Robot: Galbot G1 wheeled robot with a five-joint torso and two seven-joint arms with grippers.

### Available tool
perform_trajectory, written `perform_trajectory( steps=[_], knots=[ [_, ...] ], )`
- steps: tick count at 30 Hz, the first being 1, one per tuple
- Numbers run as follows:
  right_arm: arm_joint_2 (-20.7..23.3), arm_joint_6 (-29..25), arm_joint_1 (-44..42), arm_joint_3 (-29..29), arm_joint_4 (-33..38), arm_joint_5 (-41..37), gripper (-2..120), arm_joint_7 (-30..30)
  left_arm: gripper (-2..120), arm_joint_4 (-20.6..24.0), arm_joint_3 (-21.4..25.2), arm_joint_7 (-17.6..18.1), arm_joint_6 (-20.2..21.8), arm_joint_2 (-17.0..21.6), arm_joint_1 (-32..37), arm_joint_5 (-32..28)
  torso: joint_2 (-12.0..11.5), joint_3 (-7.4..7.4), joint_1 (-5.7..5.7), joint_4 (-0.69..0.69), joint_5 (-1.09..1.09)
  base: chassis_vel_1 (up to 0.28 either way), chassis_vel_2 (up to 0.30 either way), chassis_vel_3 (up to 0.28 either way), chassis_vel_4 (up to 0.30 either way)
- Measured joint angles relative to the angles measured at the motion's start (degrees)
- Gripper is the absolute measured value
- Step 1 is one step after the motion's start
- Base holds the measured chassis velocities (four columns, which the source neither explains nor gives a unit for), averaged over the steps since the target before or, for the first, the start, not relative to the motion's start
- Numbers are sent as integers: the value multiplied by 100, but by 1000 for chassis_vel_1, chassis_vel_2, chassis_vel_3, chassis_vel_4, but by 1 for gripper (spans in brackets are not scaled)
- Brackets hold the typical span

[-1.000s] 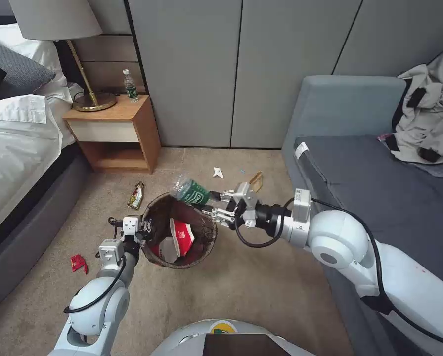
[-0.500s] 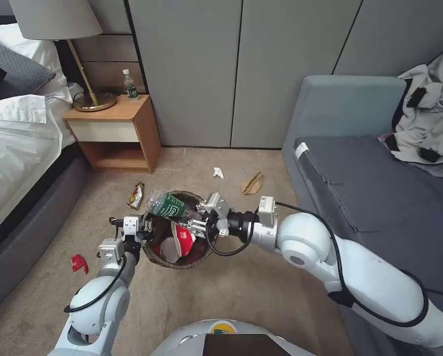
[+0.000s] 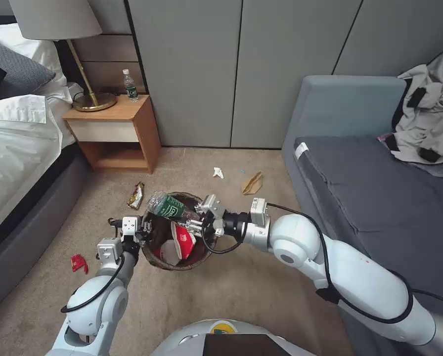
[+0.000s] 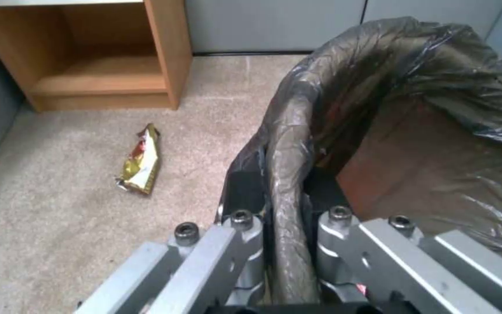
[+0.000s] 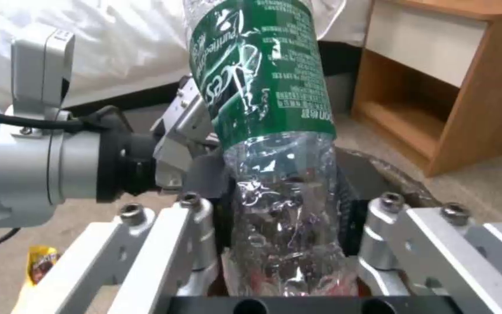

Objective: Pick up the trash bin, then pick up the garbage from the floor and place it into the trash bin.

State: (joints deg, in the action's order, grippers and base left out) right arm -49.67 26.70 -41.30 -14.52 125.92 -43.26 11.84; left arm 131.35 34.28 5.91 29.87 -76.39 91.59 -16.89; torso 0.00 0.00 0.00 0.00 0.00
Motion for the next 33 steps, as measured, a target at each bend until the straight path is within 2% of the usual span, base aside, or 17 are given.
perform_trajectory(
  steps=[1, 4, 5, 9, 10, 12, 14, 18, 28, 33],
  knots=[
    [0, 0, 0, 0, 0, 0, 34, 0, 5, 0, 0, 0, 0, 0, 0, 0, 0, 0, 0, 0, 0, 0, 0, 0, 0],
    [-29, 1, 0, -37, -5, 25, 49, -5, 5, 0, 0, 1, 8, -5, -9, -13, 0, 0, 0, 0, 0, 0, 0, 0, 0],
    [-29, 1, 0, -37, -5, 25, 49, -5, 5, 0, 0, 1, 8, -5, -9, -13, 0, 0, 0, 0, 0, 0, 0, 0, 0],
    [-41, 1, -14, -45, -10, 39, 68, -21, 5, 0, 0, 2, 9, -6, -11, -18, 0, 0, 0, 0, 0, 0, 0, 0, 0],
    [-41, 1, -14, -45, -10, 39, 68, -21, 5, 0, 0, 2, 9, -6, -11, -18, 0, 0, 0, 0, 0, 0, 0, 0, 0],
    [-31, 1, -22, -41, 16, 39, 78, -36, 5, 0, 0, 2, 10, -5, -8, -20, 0, 0, 0, 0, 0, 0, 0, 0, 0],
    [-25, 1, -25, -35, 26, 38, 82, -44, 5, 1, 0, 3, 10, -4, -7, -20, 0, 0, 0, 0, 0, 0, 0, 0, 0],
    [-6, 1, -35, 2, 73, 27, 98, -63, 5, 1, -4, 4, 10, -2, -18, -20, 0, 0, 0, 0, 1, 0, 0, 0, 0],
    [-4, -11, -55, 67, 155, -1, 100, -95, 5, 4, -9, 6, 18, -15, -39, -16, 0, 0, 0, 0, 1, 0, 0, 0, 0],
    [-12, -56, -163, 329, 302, -110, 100, -217, 5, 2, -11, 6, 19, -28, -43, -13, 0, 0, 0, 0, 1, 0, 0, 0, 0]
  ],
)
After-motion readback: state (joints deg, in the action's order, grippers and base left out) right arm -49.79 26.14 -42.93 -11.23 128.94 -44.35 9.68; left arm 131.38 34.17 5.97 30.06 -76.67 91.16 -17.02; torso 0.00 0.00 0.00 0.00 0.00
